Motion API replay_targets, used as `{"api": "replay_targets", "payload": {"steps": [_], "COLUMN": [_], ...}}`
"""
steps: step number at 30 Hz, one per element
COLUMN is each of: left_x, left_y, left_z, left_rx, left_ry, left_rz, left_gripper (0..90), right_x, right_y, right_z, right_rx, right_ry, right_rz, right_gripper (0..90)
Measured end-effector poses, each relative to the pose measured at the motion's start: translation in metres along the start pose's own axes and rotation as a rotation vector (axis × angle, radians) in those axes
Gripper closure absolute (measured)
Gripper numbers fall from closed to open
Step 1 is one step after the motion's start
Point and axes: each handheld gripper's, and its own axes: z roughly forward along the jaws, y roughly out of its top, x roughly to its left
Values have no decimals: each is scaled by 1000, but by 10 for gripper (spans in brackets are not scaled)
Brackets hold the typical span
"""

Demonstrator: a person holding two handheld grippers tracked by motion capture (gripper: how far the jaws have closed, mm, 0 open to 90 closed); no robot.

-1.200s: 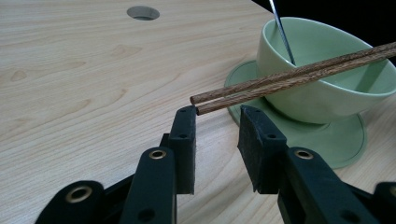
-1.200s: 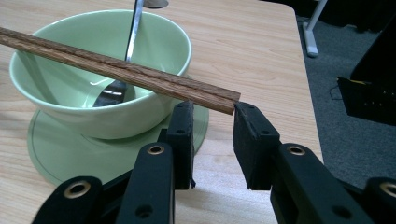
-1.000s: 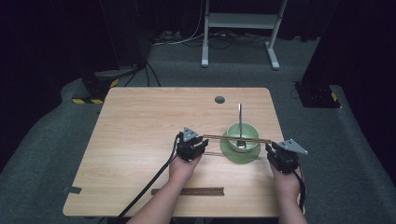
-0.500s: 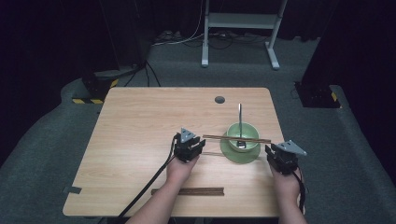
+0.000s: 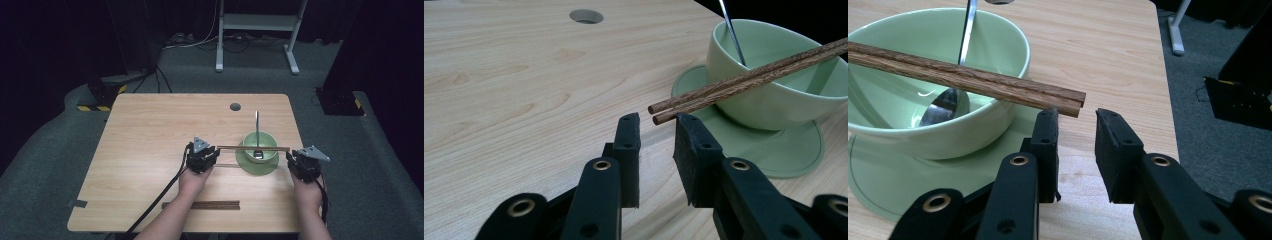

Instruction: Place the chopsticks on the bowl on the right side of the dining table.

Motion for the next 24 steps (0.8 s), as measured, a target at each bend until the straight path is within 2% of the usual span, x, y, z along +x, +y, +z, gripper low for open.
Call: {"api": "replay_targets", "payload": {"steps": [12, 19, 24], "left_x": [-2, -3, -3], "left_y": [-2, -5, -5], "left_z": [0, -4, -5], "left_rx": [0, -9, -22], "left_ry": [3, 5, 5], "left_rz": [12, -4, -4], "left_gripper": [787, 777, 817], "right_x": [0, -1, -1], "right_y": [0, 0, 0], "right_z": [1, 0, 0], "right_rx": [4, 0, 0], "right_ry": [3, 2, 3], "right_rz": [-4, -5, -6], "right_gripper": [710, 710, 713]}}
